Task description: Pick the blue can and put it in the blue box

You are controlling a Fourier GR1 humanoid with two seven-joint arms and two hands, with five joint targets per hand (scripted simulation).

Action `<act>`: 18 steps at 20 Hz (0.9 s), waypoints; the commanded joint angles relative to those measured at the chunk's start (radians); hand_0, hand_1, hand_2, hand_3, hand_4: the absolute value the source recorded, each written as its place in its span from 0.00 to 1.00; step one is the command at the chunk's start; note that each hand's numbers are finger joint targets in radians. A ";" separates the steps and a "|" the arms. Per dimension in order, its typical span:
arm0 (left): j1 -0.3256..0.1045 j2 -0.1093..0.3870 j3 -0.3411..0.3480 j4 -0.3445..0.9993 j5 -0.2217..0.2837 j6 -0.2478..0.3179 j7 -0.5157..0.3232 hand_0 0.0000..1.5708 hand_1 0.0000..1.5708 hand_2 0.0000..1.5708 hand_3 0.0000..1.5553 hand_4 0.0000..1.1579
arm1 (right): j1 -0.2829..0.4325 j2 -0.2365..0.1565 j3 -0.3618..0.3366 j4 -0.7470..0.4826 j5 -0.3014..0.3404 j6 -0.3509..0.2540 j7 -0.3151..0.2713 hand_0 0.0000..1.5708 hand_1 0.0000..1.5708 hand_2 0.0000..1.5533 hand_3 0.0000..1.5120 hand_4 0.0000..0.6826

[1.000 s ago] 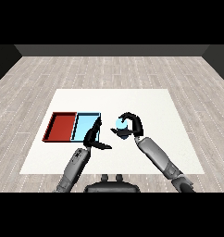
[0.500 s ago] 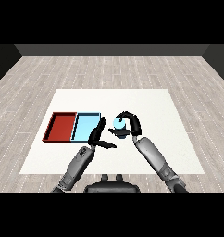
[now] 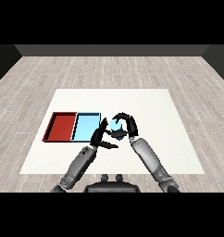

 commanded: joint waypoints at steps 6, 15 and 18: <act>-0.073 0.000 -0.014 0.064 0.043 0.021 -0.034 0.00 0.00 0.00 0.00 0.00 | -0.050 0.067 0.016 0.077 0.010 -0.017 -0.035 0.93 0.93 0.94 0.93 0.91; -0.076 0.000 -0.072 0.098 0.093 0.027 -0.091 0.00 0.00 0.00 0.00 0.00 | 0.037 0.068 0.108 -0.017 -0.064 -0.089 -0.045 0.92 0.92 0.93 0.91 0.87; -0.157 0.000 -0.098 0.141 0.165 0.062 -0.094 0.00 0.00 0.00 0.00 0.00 | 0.004 0.068 0.062 -0.008 -0.094 -0.056 -0.042 0.93 0.93 0.94 0.92 0.88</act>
